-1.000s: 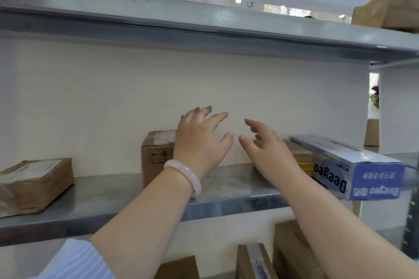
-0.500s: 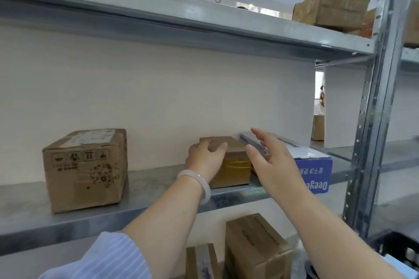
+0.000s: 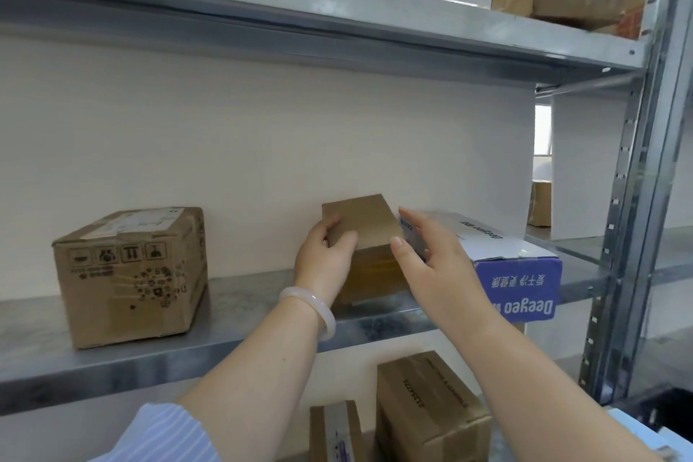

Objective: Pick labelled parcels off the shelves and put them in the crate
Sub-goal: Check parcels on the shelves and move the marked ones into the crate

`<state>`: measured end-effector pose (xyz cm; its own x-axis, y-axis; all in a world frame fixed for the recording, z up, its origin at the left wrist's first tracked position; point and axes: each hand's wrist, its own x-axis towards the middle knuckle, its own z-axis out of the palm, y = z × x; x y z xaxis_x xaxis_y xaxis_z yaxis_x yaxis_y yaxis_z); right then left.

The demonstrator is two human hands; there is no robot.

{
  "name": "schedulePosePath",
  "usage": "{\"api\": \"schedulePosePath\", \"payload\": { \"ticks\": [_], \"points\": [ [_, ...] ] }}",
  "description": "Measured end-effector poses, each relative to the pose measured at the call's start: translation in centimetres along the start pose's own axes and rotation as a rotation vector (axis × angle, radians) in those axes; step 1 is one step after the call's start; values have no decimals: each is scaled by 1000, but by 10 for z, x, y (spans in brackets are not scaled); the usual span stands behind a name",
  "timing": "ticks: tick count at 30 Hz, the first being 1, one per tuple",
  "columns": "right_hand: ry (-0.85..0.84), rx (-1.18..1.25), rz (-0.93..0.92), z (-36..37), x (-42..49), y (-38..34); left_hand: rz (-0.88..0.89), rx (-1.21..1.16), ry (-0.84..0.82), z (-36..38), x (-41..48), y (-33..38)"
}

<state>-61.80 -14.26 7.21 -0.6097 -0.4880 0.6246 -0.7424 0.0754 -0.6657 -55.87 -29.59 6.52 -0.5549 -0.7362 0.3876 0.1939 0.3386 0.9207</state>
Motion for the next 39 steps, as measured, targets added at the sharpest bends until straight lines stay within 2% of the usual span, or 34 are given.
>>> {"api": "schedulePosePath", "payload": {
  "ticks": [3, 7, 9, 12, 14, 16, 19, 24, 28, 32, 34, 36, 39],
  "points": [
    [-5, 28, 10, 7, 5, 1, 163, 33, 37, -15, -9, 4],
    [23, 273, 123, 14, 10, -4, 390, 124, 87, -34, -20, 7],
    [11, 412, 240, 17, 12, -7, 435, 135, 100, -41, -29, 9],
    [-63, 492, 484, 28, 17, -9, 475, 105, 108, -47, -39, 12],
    [-105, 619, 544, 31, 17, -5, 477, 107, 96, -53, -41, 13],
    [-111, 681, 528, 35, 15, -8, 462, 121, 76, -59, -41, 11],
    [-81, 681, 354, 34, 5, -13, 425, 212, 39, -68, -39, 8],
    [-1, 547, 191, 37, -6, -26, 318, 350, 40, -70, -42, 9],
    [36, 440, 72, 41, -19, -28, 206, 253, -13, -68, -52, 18],
    [31, 555, 42, 41, -30, -31, 144, -83, -32, -74, -57, 15],
    [20, 595, 25, 39, -33, -33, 147, -178, -69, -77, -62, 12],
    [11, 586, -4, 40, -38, -35, 166, -159, -77, -78, -64, 7],
    [19, 526, -33, 44, -48, -38, 183, 12, -1, -82, -67, 6]
  ]
}}
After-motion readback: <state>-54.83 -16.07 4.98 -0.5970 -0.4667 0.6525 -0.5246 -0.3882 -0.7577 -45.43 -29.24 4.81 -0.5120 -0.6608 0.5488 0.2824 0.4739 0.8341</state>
